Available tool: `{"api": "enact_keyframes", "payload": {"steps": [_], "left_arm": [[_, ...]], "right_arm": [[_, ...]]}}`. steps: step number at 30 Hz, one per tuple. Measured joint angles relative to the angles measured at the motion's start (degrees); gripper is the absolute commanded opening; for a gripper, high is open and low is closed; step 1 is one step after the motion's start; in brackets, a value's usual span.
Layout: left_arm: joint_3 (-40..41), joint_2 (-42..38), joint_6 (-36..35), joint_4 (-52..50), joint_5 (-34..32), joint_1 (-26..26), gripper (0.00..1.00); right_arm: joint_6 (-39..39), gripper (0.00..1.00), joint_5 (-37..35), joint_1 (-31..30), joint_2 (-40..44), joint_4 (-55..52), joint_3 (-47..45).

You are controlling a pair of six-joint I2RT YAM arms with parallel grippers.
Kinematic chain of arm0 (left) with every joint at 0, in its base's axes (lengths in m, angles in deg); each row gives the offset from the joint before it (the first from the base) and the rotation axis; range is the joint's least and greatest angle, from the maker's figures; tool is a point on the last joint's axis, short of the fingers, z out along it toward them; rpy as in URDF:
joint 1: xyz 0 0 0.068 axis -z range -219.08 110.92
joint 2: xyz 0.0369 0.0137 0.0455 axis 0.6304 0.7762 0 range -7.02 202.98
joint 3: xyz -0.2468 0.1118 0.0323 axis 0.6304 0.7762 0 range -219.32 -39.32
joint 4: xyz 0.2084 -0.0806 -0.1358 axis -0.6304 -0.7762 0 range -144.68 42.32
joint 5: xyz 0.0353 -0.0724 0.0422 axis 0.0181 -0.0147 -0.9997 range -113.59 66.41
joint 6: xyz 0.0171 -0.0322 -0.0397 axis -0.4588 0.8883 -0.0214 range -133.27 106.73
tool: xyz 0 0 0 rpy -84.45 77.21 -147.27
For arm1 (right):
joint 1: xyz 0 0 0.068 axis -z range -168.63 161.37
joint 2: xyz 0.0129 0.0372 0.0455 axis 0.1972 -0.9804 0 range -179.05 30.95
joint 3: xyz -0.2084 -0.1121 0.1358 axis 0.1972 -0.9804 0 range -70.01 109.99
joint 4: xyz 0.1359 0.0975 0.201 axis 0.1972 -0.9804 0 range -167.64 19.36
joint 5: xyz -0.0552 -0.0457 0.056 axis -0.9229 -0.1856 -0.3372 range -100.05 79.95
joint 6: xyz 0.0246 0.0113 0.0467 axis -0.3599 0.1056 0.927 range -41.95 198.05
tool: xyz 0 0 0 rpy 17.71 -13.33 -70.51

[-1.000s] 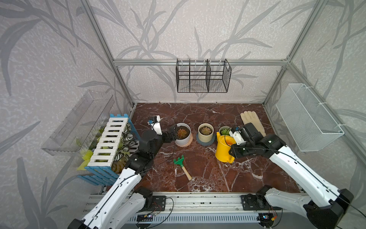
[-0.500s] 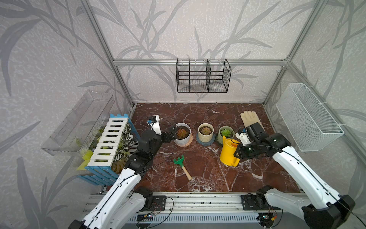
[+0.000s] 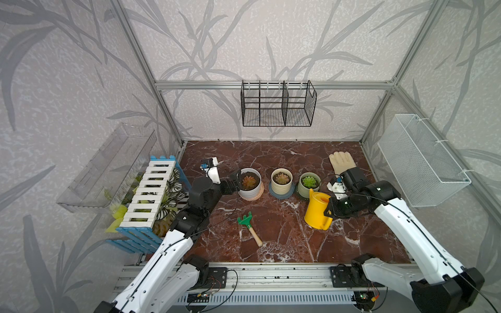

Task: Water the succulent around the soil edge
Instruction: Water the soil of the potted plant with water.

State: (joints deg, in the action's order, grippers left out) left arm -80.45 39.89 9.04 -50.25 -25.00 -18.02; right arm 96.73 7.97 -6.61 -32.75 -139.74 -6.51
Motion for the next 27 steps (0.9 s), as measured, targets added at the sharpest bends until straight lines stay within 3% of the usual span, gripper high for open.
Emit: {"api": "enact_keyframes", "payload": {"steps": [27], "left_arm": [[0.00,-0.35,0.37,0.02,1.11,-1.27,1.00]], "right_arm": [[-2.62,0.00,7.21,0.13,-2.89,1.92,0.28]]}}
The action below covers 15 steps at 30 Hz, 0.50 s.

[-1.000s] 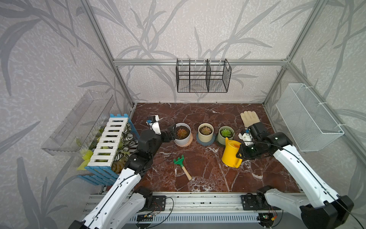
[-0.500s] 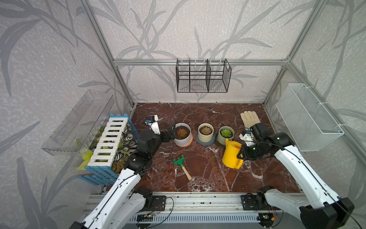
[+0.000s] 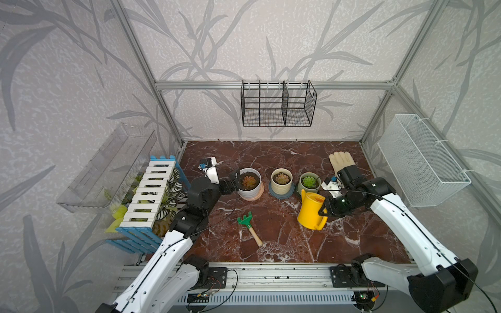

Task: Water the succulent around the soil edge
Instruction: Water the soil of the potted plant with water.

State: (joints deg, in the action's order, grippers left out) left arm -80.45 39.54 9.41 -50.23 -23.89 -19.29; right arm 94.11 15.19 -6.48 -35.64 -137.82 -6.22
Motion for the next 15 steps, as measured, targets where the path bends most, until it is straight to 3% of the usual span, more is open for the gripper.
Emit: {"api": "enact_keyframes", "payload": {"steps": [15], "left_arm": [[0.00,0.00,0.44,0.02,0.98,-0.74,1.00]], "right_arm": [[1.38,0.00,-6.60,0.31,2.99,-1.16,-0.02]]}}
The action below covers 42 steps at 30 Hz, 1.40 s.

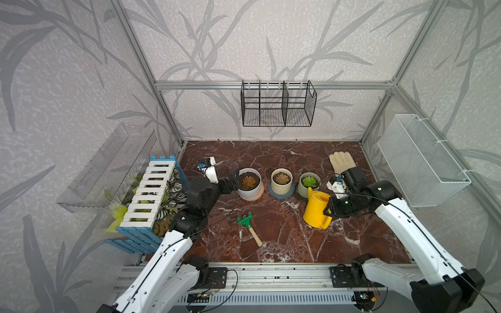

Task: Water the succulent around the soil edge
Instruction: Water the soil of the potted plant with water, then place the watering can at the center of the board.

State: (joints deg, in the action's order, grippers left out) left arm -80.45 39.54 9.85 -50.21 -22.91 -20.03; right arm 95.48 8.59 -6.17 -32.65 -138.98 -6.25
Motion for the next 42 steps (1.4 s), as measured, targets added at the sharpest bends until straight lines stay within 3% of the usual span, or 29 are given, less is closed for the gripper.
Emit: {"api": "enact_keyframes", "payload": {"steps": [13,20,31,38,39,42], "left_arm": [[0.00,0.00,0.00,0.20,0.92,-0.11,1.00],[0.00,0.00,0.00,1.33,2.16,-0.22,1.00],[0.04,0.04,0.02,3.58,4.44,-0.44,1.00],[2.14,-0.07,1.49,5.64,5.01,1.25,1.00],[2.38,0.07,1.97,5.73,5.01,1.81,1.00],[2.73,0.87,3.45,5.95,4.68,4.96,1.00]], "right_arm": [[0.13,0.00,-0.55,-1.49,0.76,0.63,-0.20],[1.81,0.00,-4.50,-12.35,-0.07,5.95,-1.27],[11.02,0.00,-23.08,-33.55,-0.07,18.97,-13.64],[14.16,0.12,-29.11,-37.64,-0.94,26.77,-18.25],[14.27,0.16,-29.22,-37.66,-1.16,28.04,-18.62],[14.16,0.43,-28.63,-37.64,-1.75,31.26,-19.61]]}}
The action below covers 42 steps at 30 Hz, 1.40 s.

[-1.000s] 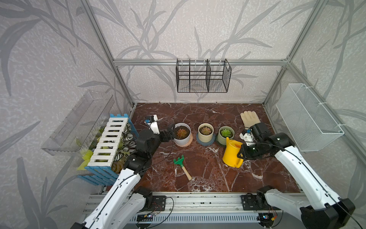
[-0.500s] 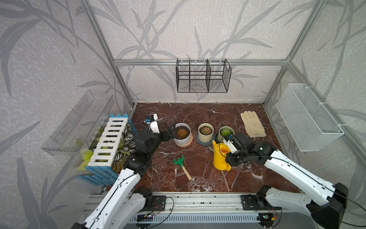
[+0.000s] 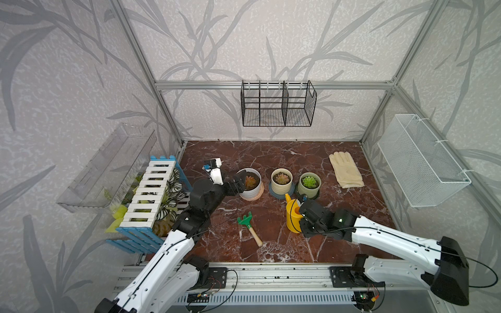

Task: Water the succulent around the soil edge
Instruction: Place the watering can at the center of the board.

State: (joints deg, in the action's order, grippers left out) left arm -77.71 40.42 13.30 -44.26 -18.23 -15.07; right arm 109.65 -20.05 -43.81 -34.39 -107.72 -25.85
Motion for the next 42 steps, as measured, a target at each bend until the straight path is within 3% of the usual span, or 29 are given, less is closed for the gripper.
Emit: {"api": "enact_keyframes", "payload": {"steps": [3,7,19,23,27,32,36,42], "left_arm": [[0.72,0.20,1.16,0.13,-1.38,4.17,1.00],[3.19,-0.04,3.10,0.83,-3.37,8.87,0.99],[9.09,-1.44,3.56,1.53,-11.96,21.49,0.95],[11.10,-0.48,2.10,2.29,-15.13,27.21,0.95],[12.70,2.82,-0.28,4.81,-18.08,34.51,0.92],[15.50,8.26,-3.56,9.44,-19.28,41.20,0.87],[16.48,11.17,-6.03,11.91,-19.45,44.22,0.83],[15.91,18.43,-8.41,14.23,-19.45,45.48,0.70]], "right_arm": [[-0.59,0.55,3.19,-0.02,-0.72,2.89,-1.53],[-2.67,0.65,9.90,-0.02,-0.72,6.93,-3.78],[-10.29,0.70,25.86,-0.02,-5.11,19.43,-0.79],[-10.67,0.71,24.65,0.00,-1.40,20.20,-1.11],[-10.16,0.73,19.37,1.18,9.53,20.09,-3.63],[-8.68,0.76,14.86,9.05,20.26,19.37,-6.34],[-7.34,0.76,13.09,13.79,22.51,18.49,-7.06],[-6.73,0.76,12.57,14.71,22.03,18.45,-7.06]]}}
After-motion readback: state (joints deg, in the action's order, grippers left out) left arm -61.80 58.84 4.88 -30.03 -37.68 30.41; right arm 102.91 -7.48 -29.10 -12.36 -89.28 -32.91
